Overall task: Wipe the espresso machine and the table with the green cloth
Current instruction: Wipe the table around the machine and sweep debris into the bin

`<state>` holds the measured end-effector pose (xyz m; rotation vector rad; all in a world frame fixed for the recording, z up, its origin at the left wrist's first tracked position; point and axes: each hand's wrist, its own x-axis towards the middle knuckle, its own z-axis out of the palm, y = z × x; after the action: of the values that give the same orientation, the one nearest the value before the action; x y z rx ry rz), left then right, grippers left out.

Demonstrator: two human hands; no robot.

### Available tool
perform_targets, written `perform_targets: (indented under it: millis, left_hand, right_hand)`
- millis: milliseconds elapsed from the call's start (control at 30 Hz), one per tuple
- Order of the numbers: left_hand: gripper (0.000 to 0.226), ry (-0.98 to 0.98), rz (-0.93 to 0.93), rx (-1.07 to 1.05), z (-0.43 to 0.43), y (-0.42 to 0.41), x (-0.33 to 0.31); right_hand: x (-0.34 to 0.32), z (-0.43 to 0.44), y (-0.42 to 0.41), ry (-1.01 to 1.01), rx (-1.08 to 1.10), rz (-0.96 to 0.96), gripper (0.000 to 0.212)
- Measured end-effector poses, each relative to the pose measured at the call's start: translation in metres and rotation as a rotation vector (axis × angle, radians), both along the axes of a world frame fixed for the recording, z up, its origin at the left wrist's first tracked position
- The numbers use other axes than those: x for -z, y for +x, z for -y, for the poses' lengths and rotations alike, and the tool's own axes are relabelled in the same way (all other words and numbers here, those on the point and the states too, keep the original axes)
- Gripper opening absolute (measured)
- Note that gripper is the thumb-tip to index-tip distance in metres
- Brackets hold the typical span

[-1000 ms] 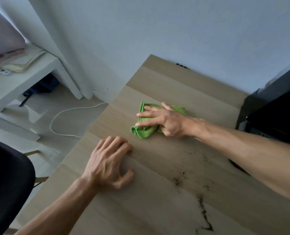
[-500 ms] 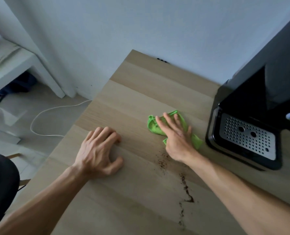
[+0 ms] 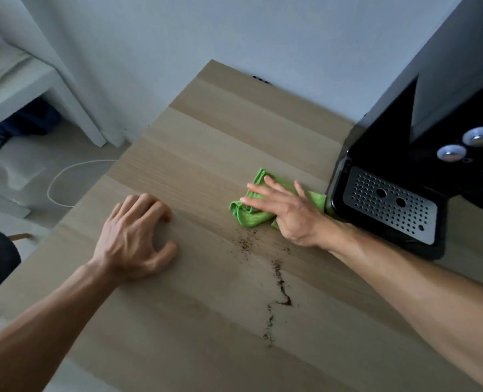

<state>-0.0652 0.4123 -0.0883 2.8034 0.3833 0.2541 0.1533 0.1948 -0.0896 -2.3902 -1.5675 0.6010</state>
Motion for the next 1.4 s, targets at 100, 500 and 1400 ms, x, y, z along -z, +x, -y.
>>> perform_targets:
  millis: [100, 500, 1400]
  left_hand:
    - [0.042, 0.002, -0.017, -0.013, 0.002, 0.0, -0.001]
    - [0.043, -0.043, -0.038, 0.041, -0.001, -0.001, -0.004]
    - [0.045, -0.059, -0.01, 0.137, -0.004, -0.003, -0.003]
  right_hand:
    - [0.003, 0.018, -0.016, 0.047, 0.18, 0.059, 0.079]
    - [0.0, -0.051, -0.062, -0.037, 0.182, -0.031, 0.092]
    - [0.001, 0.011, -0.107, 0.097, 0.835, -0.049, 0.08]
